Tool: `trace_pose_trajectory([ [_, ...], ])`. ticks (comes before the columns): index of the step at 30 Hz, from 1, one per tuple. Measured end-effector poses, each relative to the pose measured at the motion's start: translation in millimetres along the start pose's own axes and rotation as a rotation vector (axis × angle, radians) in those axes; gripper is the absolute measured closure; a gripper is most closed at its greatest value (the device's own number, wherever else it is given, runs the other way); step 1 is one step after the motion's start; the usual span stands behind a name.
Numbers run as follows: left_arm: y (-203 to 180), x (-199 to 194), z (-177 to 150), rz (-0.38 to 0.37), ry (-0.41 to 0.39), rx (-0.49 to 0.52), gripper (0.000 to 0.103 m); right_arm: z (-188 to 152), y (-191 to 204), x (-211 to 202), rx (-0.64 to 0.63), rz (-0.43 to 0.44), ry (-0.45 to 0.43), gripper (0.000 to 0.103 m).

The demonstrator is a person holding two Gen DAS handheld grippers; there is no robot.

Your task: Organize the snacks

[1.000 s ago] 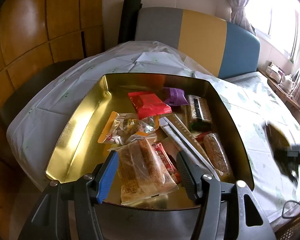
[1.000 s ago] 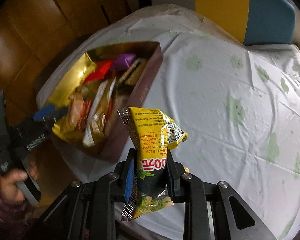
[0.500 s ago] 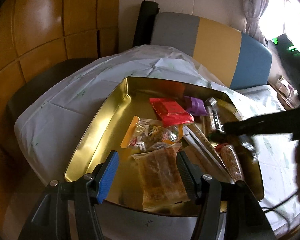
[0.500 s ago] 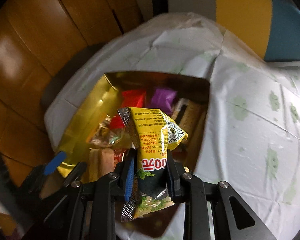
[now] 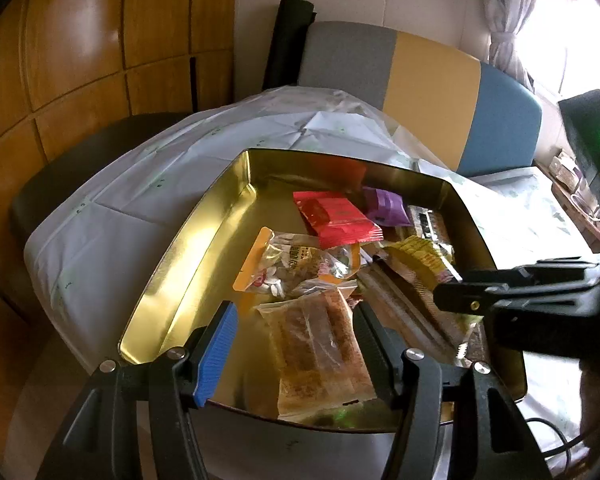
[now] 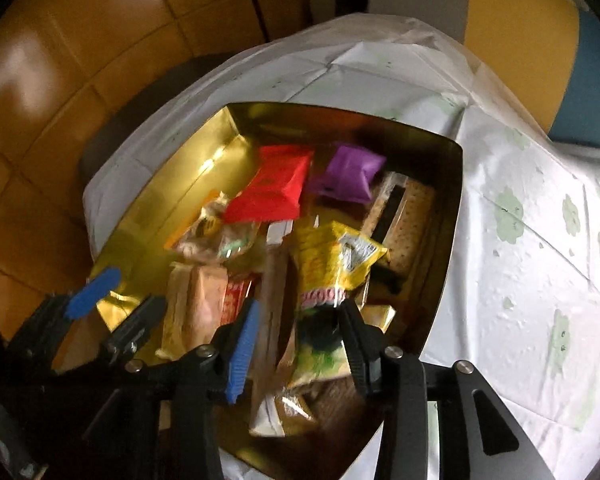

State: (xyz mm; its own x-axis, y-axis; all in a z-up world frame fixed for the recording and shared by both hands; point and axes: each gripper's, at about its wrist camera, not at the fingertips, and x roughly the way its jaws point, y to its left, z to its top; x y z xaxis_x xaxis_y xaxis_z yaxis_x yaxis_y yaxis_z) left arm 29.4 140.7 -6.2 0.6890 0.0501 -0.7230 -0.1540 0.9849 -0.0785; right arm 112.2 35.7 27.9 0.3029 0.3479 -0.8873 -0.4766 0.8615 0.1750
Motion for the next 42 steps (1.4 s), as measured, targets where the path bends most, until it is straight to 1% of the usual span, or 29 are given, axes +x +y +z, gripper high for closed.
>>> trace_pose_trajectory([
  [1, -0.7, -0.4, -0.1, -0.002, -0.001, 0.002, 0.042, -4.1, 3.2, 0.9, -0.017, -0.021, 0.000, 0.066],
  [2, -1.3, -0.9, -0.1, -0.003, -0.002, 0.005, 0.042, -5.9, 6.5, 4.3, -0.039, -0.042, 0.004, 0.076],
  [3, -2.2, -1.4, -0.2, -0.004, -0.003, 0.007, 0.042, -6.2, 7.7, 8.3, -0.045, -0.051, 0.010, 0.082],
  [5, -3.6, -2.3, -0.1, -0.008, -0.005, 0.010, 0.042, -4.9, 6.0, 10.0, -0.031, -0.052, -0.001, 0.083],
  [10, -5.1, -2.4, -0.7, -0.010, -0.001, 0.012, 0.042, 3.2, 2.4, 19.0, -0.010, -0.076, -0.019, 0.084],
  [15, -7.8, -2.6, -2.2, -0.011, 0.000, 0.015, 0.042, 3.2, 5.2, 25.5, -0.008, -0.099, -0.034, 0.084],
  [19, -10.6, -1.8, -3.9, -0.009, 0.002, 0.024, 0.042, 1.9, 2.7, 20.9, 0.004, -0.074, -0.042, 0.083],
  [22, -11.7, -1.0, -4.8, -0.006, 0.005, 0.025, 0.042, -4.0, 1.6, 11.5, 0.019, -0.031, -0.058, 0.083],
  [25, -9.2, 0.0, -4.6, 0.004, 0.003, 0.015, 0.042, -13.9, 5.2, 2.5, -0.005, -0.014, -0.083, 0.082],
  [28, -6.4, 0.8, -4.0, 0.011, 0.011, 0.004, 0.042, -20.1, 8.2, 2.1, -0.024, -0.016, -0.086, 0.082],
  [30, -5.0, -1.0, -3.5, 0.015, 0.008, 0.000, 0.042, -18.1, 12.9, 5.6, -0.054, -0.042, -0.080, 0.082],
  [34, -6.0, -5.3, -3.0, 0.025, -0.001, 0.014, 0.042, -15.9, 11.6, 8.0, -0.048, -0.049, -0.085, 0.082],
  [36, -7.7, -8.3, -2.0, 0.034, -0.007, 0.021, 0.042, -19.3, 9.8, 1.4, -0.031, -0.048, -0.101, 0.082],
  [37, -8.6, -10.4, -1.3, 0.032, -0.011, 0.022, 0.042, -22.4, 10.0, -5.3, -0.026, -0.051, -0.124, 0.082],
  [38, -9.5, -11.9, -0.4, 0.032, -0.015, 0.023, 0.042, -27.5, 9.3, -16.1, -0.014, -0.061, -0.163, 0.081],
  [40, -12.8, -18.0, -0.5, 0.037, -0.033, 0.027, 0.042, -36.5, 5.5, -32.0, 0.020, -0.069, -0.211, 0.067],
  [41, -14.3, -20.3, -0.9, 0.035, -0.038, 0.029, 0.042, -44.9, 2.7, -42.7, 0.050, -0.076, -0.246, 0.052],
  [42, -16.5, -23.0, -1.6, 0.034, -0.041, 0.033, 0.042, -51.7, 2.4, -49.0, 0.066, -0.086, -0.265, 0.046],
])
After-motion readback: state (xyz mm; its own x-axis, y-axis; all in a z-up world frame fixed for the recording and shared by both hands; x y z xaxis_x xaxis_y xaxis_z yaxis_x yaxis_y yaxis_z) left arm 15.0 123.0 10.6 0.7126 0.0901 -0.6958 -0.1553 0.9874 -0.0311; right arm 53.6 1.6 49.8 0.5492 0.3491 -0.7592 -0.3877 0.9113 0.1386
